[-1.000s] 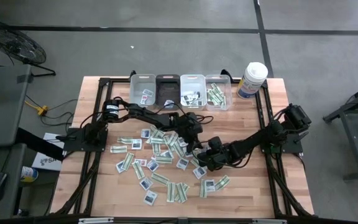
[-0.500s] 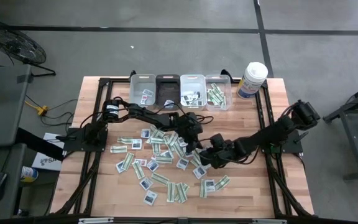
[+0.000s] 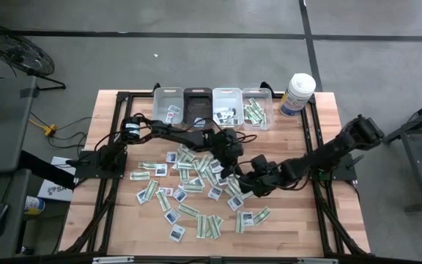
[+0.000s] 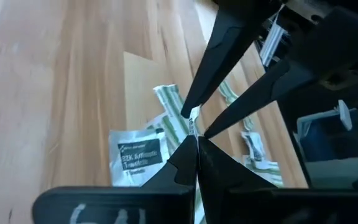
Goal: Pick & Place First Aid Supplies
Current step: Put the orange ointment pack into the gray bin
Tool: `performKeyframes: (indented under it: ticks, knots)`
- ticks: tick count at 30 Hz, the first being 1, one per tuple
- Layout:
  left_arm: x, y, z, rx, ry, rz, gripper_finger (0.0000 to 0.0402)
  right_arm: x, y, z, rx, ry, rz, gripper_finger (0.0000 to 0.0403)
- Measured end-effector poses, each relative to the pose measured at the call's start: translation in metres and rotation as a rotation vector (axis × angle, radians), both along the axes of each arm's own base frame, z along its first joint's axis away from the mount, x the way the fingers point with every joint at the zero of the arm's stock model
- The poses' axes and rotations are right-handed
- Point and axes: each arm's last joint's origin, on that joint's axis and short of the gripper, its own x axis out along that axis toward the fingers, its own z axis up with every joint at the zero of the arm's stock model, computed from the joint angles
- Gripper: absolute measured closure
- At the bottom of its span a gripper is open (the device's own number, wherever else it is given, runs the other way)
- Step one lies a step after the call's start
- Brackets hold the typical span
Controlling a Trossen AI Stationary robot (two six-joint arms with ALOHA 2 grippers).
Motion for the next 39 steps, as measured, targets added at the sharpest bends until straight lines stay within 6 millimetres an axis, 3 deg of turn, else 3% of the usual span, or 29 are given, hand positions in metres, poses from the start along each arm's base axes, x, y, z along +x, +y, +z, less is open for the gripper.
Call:
performKeyframes:
  ticks: [7,20,28,39]
  knots:
    - [-0.001,-0.001,0.012,0.027,0.025,-0.044,0.0402,-0.020,0.007,0.028,-0.071,-0.102,0.002,0.0339]
    - [-0.026,0.005,0.084,0.199,-0.048,0.009,0.0401,-0.055,-0.004,0.076,-0.240,-0.221,0.071,0.0353]
    - [-0.066,0.023,0.147,0.356,-0.091,0.094,0.0401,-0.079,-0.023,0.108,-0.378,-0.275,0.213,0.0362]
    - [-0.143,0.052,0.189,0.615,0.183,0.304,0.0401,-0.108,-0.042,0.135,-0.483,-0.353,0.313,0.0363]
